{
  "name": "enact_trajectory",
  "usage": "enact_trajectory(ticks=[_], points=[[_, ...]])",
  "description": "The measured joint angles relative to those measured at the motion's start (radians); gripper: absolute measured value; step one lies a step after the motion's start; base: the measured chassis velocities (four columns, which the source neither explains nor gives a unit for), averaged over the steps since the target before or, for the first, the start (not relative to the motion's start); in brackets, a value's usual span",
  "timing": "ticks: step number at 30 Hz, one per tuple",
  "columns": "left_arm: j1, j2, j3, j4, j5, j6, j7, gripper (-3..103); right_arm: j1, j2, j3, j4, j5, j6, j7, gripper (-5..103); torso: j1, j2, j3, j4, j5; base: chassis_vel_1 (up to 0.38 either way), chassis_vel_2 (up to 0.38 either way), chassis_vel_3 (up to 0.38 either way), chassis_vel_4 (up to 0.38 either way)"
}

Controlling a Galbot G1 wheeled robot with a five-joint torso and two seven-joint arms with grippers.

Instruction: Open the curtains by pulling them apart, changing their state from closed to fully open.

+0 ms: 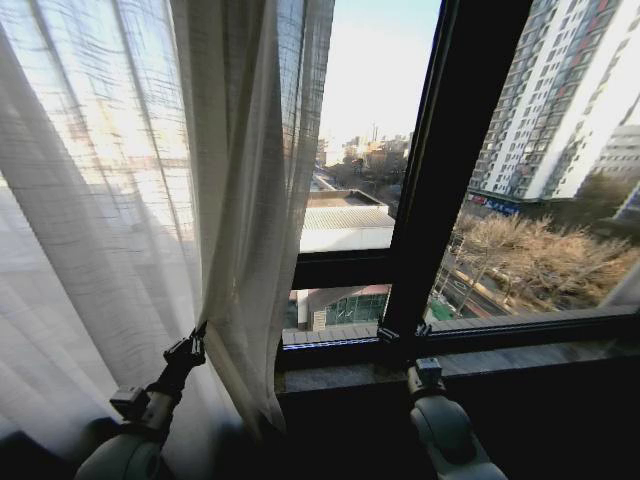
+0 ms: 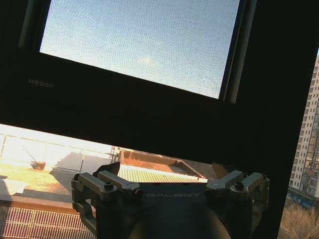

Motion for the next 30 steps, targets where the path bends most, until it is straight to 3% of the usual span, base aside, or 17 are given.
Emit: enact_trajectory(ticks=[30], points=[[0.028,-0.019,-0.007,-0.044,0.004,0.000,-0.001,0,-0.002,-0.001,-0.019,-0.005,0.000,0.021,-0.015,100,0.000,0.000,0.000,0.0000,0.0003,0.355,0.353,-0.357,-0.352]])
